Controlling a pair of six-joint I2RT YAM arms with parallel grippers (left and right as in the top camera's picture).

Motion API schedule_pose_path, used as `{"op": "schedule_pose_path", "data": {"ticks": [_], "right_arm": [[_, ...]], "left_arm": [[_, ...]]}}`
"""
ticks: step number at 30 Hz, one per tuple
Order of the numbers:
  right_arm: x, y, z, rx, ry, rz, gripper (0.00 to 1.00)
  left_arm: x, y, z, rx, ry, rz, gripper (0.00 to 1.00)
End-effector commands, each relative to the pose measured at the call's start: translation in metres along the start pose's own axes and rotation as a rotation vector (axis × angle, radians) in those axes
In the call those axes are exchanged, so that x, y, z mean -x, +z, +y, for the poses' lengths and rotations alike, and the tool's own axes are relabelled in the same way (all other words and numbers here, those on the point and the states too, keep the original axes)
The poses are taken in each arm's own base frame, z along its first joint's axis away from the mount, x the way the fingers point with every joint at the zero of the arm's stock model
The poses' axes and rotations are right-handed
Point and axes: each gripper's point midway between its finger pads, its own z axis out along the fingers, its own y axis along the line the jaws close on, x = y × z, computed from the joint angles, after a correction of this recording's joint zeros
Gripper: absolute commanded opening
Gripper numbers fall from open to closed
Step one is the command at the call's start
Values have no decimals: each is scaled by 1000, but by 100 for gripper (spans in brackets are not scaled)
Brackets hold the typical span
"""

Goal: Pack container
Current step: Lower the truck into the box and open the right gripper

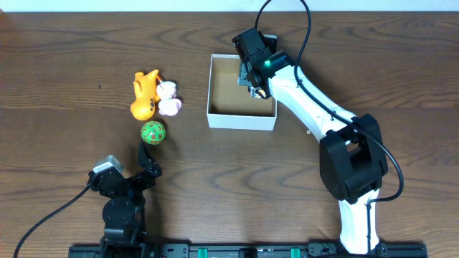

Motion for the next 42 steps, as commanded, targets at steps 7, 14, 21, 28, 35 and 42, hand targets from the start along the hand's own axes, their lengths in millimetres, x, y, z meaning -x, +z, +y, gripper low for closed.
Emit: {"op": "schedule_pose_path", "data": {"ticks": [7, 14, 21, 28, 35, 42], "right_arm": [[-2, 7, -1, -2, 8, 7, 68], [-9, 6, 6, 43, 7, 45, 34], [-27, 5, 4, 44, 23, 129, 42], [-30, 5, -2, 25, 24, 147, 47], [-31, 5, -5, 20, 28, 152, 63], [-31, 5, -5, 20, 27, 153, 81]], "left_arm": [[-14, 3, 6, 20, 31, 31, 98], [-14, 3, 6, 19, 31, 31, 98], [-14, 3, 6, 19, 31, 31, 98], [-14, 3, 6, 19, 31, 31, 98], [-14, 3, 6, 19, 31, 31, 98], [-14, 3, 6, 19, 31, 31, 98]]}}
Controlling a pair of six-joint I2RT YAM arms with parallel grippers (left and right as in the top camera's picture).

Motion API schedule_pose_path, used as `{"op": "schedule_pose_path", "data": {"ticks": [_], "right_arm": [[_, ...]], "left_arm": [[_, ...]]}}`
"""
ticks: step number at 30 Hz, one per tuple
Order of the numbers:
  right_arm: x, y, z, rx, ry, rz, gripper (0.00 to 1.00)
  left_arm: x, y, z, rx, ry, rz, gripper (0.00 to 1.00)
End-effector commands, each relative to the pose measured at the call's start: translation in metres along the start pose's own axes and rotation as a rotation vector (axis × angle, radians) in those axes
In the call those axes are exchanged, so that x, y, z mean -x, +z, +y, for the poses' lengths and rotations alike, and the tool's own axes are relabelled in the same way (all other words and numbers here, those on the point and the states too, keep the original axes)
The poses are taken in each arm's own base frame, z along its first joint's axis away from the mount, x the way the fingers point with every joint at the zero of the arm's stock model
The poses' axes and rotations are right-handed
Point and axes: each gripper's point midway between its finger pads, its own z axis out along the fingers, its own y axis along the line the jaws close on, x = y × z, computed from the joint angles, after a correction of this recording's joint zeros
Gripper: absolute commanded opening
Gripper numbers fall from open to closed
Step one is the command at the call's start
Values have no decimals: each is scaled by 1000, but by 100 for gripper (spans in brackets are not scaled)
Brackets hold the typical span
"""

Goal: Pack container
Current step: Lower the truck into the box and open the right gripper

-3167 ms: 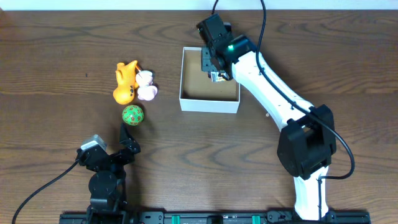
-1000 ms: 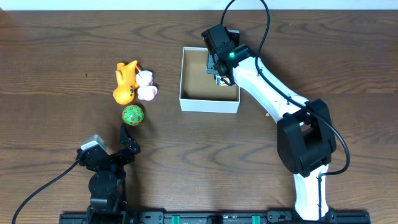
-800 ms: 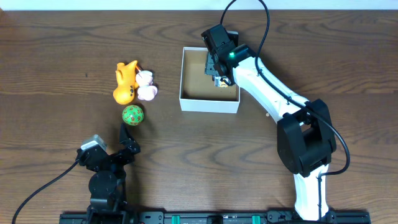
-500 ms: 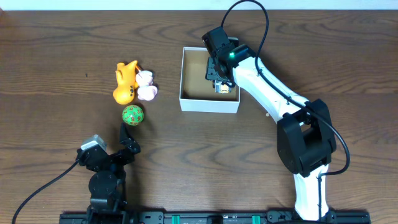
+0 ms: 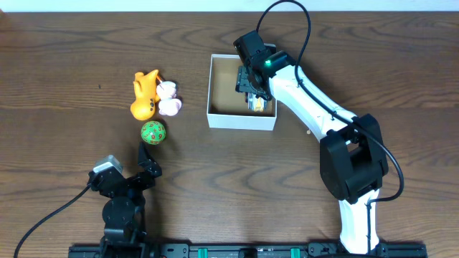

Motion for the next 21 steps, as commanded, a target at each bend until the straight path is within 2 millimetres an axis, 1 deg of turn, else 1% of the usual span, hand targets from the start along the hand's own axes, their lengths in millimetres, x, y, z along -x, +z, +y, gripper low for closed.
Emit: {"op": "schedule_pose_path", "data": {"ticks": [1, 2, 7, 11, 14, 16, 21], "right_arm": [[0, 7, -7, -17, 14, 10, 83], [0, 7, -7, -15, 15, 8, 85], [4, 7, -4, -4, 14, -7, 85], [12, 7, 3, 22, -1, -42, 82], [17, 6, 8, 46, -12, -58, 76], [16, 6, 13, 71, -11, -49, 71], [3, 5, 23, 129, -27, 13, 56]], "left_arm": [[-14, 3, 6, 19, 31, 31, 98], [-14, 3, 6, 20, 31, 31, 98], [-14, 3, 6, 20, 31, 31, 98], [-14, 3, 6, 19, 31, 31, 98], [-14, 3, 6, 20, 31, 31, 98], [-14, 3, 6, 19, 31, 31, 98], [-14, 3, 6, 19, 31, 31, 98]]}}
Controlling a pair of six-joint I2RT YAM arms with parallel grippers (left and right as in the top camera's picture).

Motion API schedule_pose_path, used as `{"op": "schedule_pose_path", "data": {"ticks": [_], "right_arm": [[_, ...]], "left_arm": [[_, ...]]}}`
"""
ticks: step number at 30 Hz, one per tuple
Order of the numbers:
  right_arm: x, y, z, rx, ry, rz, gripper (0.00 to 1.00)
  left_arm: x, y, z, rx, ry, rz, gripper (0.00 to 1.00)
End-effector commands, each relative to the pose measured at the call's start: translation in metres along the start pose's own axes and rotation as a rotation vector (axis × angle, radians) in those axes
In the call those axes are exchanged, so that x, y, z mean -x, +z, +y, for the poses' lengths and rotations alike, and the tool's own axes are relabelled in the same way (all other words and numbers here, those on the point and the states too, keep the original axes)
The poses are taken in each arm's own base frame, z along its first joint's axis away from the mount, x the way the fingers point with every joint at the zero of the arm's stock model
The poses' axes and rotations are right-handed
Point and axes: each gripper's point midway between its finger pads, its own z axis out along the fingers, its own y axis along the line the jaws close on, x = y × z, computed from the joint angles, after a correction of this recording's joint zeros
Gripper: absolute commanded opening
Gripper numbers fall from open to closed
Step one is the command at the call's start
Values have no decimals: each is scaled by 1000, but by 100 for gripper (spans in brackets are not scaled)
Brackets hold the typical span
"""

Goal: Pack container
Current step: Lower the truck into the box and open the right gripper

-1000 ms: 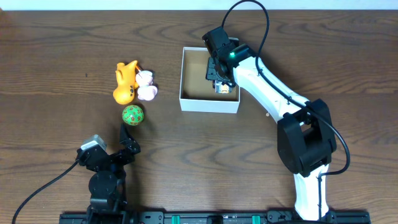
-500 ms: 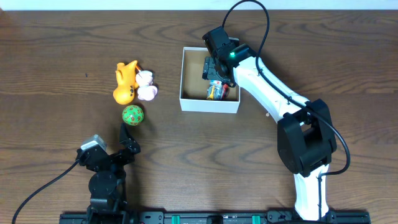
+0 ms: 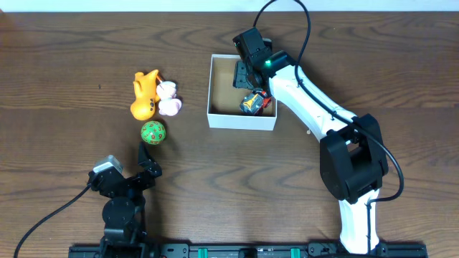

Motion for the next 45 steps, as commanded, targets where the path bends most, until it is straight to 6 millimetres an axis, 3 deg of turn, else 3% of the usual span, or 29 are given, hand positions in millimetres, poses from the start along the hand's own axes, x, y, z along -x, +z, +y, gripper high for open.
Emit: {"op": "schedule_pose_path", "data": {"ticks": [1, 3, 8, 17, 26, 45], "right_arm": [[-10, 6, 4, 42, -22, 57, 50], [-14, 5, 9, 67, -53, 72, 38], [-21, 4, 20, 124, -109, 101, 27], [-50, -5, 40, 266, -149, 241, 27], [-69, -8, 25, 219, -199, 322, 28], [-40, -3, -6, 166, -196, 264, 26]], "left_arm": [[-14, 3, 6, 19, 31, 31, 98], [-14, 3, 6, 19, 31, 31, 98], [-14, 3, 6, 19, 31, 31, 98], [-14, 3, 6, 19, 31, 31, 98], [-14, 3, 6, 19, 31, 31, 98], [-14, 3, 6, 19, 31, 31, 98]]}}
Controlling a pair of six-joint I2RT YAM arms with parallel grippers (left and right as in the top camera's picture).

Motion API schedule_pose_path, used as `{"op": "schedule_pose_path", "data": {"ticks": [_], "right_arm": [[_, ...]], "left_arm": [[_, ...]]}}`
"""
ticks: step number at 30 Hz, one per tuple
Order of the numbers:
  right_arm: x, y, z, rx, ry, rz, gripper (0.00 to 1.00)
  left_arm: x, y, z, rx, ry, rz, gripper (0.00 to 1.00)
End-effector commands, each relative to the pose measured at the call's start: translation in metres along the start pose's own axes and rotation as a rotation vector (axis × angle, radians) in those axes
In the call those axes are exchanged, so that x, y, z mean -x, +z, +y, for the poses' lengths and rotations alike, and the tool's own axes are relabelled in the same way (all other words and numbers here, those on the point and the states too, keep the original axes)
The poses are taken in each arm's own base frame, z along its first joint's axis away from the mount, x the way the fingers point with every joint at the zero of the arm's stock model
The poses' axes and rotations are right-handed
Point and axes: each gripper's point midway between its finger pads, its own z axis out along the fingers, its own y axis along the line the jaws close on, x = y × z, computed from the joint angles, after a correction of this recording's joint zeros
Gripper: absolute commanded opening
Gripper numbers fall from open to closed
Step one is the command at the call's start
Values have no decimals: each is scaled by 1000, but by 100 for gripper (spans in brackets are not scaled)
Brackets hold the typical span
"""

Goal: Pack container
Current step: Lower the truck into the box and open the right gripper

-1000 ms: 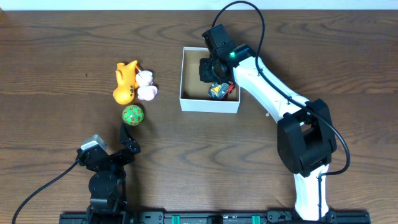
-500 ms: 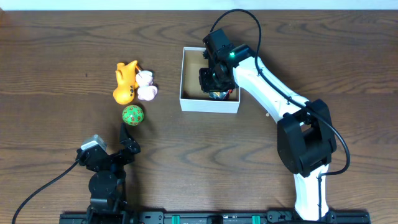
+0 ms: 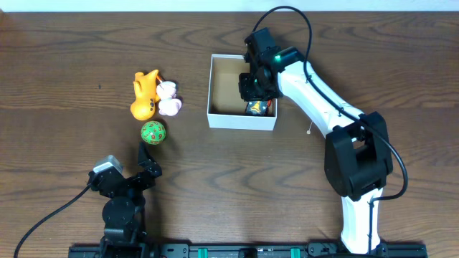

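Note:
The white open box (image 3: 215, 107) stands at the table's middle back. A small orange, black and blue toy (image 3: 257, 107) lies in its front right corner. My right gripper (image 3: 249, 87) hangs inside the box just behind the toy, its dark fingers apart and holding nothing. An orange toy (image 3: 145, 94), a pink-and-white toy (image 3: 169, 101) and a green ball (image 3: 153, 132) lie on the table left of the box. My left gripper (image 3: 148, 160) rests open near the front left, below the ball.
The wooden table (image 3: 64, 86) carries nothing else. The right arm (image 3: 315, 86) reaches diagonally from its base at the front right to the box. A thin black cable loops over the arm at the back.
The right arm's wrist has shifted rightward and its gripper now stands lower in the box, close behind the toy. The toy lies a little nearer the front right corner. The left arm is unchanged.
At first my right gripper was over the box's back right part with a small toy in it. Then it was lower in the box with the toy. Then the toy lay free in the box, and now the gripper hovers beside it.

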Motion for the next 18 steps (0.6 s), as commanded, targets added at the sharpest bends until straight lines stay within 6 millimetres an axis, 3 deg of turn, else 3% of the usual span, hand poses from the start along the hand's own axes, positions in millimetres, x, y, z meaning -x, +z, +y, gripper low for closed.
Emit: {"op": "schedule_pose_path", "data": {"ticks": [1, 12, 18], "right_arm": [[5, 2, -6, -16, -50, -11, 25], [32, -1, -2, -7, -89, -120, 21], [24, -1, 10, 60, -91, -79, 21]], "left_arm": [[-14, 3, 6, 19, 31, 31, 98], [-14, 3, 6, 20, 31, 31, 98], [-14, 3, 6, 19, 31, 31, 98]]}}
